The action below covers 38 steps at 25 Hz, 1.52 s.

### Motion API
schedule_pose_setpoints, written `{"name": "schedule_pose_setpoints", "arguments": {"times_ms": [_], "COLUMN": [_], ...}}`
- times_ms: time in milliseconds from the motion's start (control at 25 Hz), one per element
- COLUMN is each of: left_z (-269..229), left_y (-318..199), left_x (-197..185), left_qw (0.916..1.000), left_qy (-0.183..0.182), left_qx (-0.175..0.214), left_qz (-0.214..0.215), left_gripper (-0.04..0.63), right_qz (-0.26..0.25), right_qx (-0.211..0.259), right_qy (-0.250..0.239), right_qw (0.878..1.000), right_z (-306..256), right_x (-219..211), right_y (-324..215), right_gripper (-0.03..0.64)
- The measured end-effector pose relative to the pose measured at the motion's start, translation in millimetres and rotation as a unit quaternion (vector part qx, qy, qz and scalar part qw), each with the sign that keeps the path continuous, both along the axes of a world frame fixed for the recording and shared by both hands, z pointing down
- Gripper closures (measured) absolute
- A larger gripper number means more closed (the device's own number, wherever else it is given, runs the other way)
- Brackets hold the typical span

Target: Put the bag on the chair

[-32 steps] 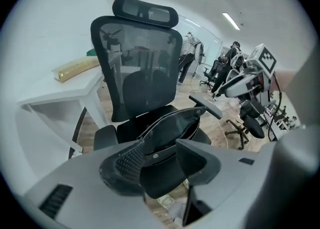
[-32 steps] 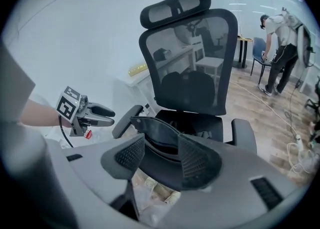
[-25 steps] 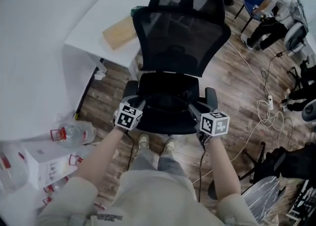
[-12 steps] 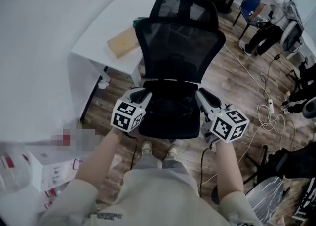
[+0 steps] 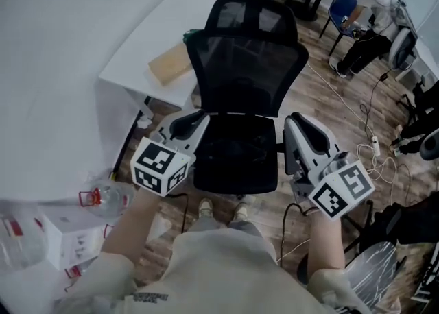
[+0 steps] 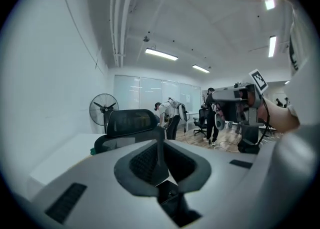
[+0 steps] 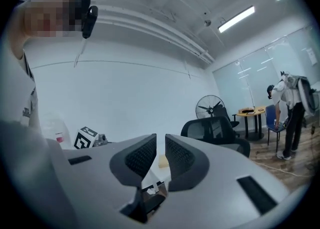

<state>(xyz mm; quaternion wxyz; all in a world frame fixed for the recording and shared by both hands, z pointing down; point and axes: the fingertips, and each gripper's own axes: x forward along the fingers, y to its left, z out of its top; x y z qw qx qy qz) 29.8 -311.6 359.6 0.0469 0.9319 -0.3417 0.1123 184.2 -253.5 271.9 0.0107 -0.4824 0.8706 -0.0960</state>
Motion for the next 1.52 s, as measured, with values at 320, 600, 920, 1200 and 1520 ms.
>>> {"name": "schedule_pose_setpoints", "arguments": {"times_ms": [320, 600, 920, 1200, 1520], "left_z": [-62.8, -73.1, -56.0, -19.9, -22.0], "left_y": [25.5, 50.1, 63.4, 80.5, 77.6], "left_x": [-4.6, -5.6, -10.9, -5.9, 2.8], "left_qw": [0.999, 0.9977, 0.998, 0.9996, 0.9995], "left_qy": [0.012, 0.025, 0.038, 0.018, 0.01], "left_qx": [0.041, 0.053, 0.046, -0.005, -0.003], "left_qz": [0.015, 0.034, 0.022, 0.021, 0.028], "left_gripper": [0.551, 0.563, 0.565, 0.565, 0.565], "right_qz": [0.032, 0.011, -0.012, -0.013, -0.01], "right_qx": [0.055, 0.057, -0.002, -0.059, -0.065], "right_qy": [0.005, -0.01, 0.03, 0.006, 0.003], "right_qw": [0.998, 0.998, 0.999, 0.998, 0.998], "right_z": [-38.7, -45.1, -3.2, 29.5, 37.5], "right_x": [2.2, -5.4, -21.7, -16.1, -12.9], "right_y": [38.6, 63.3, 74.1, 78.0, 72.5], "right_gripper": [0.573, 0.594, 0.595, 0.595, 0.595]}}
